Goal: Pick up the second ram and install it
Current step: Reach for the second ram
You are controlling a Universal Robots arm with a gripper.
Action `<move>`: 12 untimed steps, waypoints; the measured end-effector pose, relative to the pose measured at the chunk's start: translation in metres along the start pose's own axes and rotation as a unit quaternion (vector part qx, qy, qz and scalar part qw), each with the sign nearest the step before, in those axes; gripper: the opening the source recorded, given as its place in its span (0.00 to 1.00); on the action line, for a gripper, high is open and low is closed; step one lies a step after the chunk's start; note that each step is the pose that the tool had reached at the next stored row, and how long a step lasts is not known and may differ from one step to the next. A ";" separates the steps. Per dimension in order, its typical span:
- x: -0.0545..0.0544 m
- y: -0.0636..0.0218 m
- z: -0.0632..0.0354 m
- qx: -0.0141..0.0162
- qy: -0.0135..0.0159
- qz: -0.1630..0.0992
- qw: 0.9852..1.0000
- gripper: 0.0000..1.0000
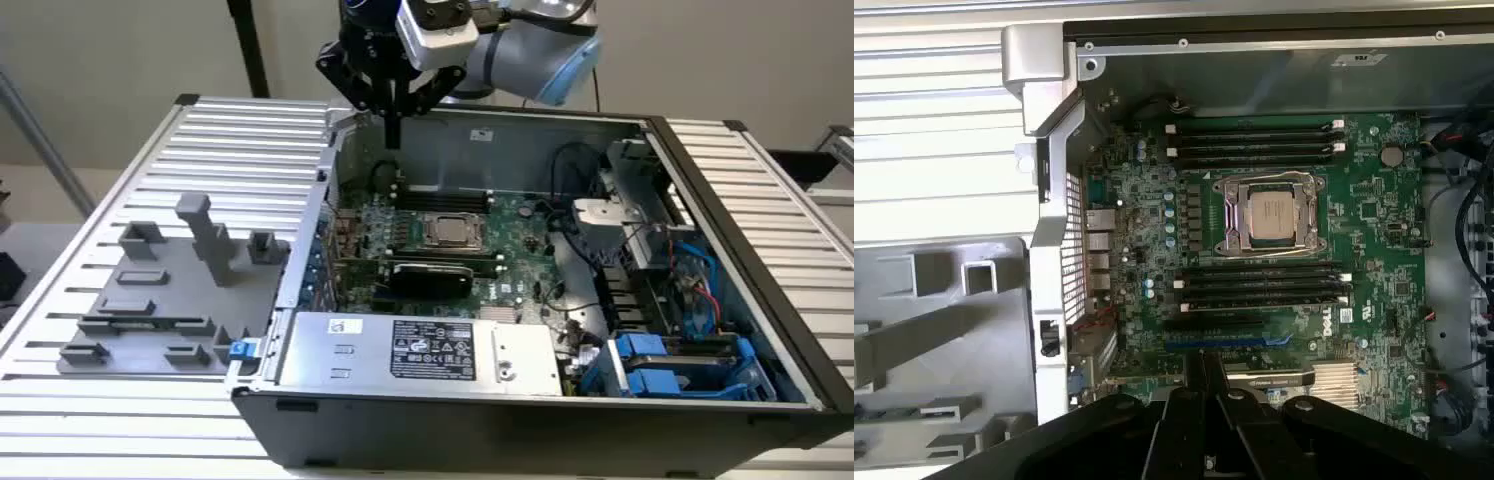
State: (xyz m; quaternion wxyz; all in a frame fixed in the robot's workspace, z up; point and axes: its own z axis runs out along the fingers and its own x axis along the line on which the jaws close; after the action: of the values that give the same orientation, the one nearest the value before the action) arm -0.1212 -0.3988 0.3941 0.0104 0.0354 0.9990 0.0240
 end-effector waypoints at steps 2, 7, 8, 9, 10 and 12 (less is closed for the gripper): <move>0.000 0.0000 0.0000 0.000 0.000 0.000 1.000 0.00; 0.000 0.0000 -0.0001 0.000 0.000 0.000 1.000 0.00; 0.000 0.0000 -0.0001 0.000 0.000 0.000 1.000 0.00; 0.000 0.0000 -0.0002 0.000 0.000 0.000 1.000 0.00; 0.000 0.0000 -0.0002 0.000 0.000 0.000 1.000 0.00; 0.002 -0.0002 -0.0005 0.000 0.000 0.000 1.000 0.00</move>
State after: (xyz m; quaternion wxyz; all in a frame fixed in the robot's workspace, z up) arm -0.1235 -0.3988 0.3945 0.0102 0.0355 0.9990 0.0238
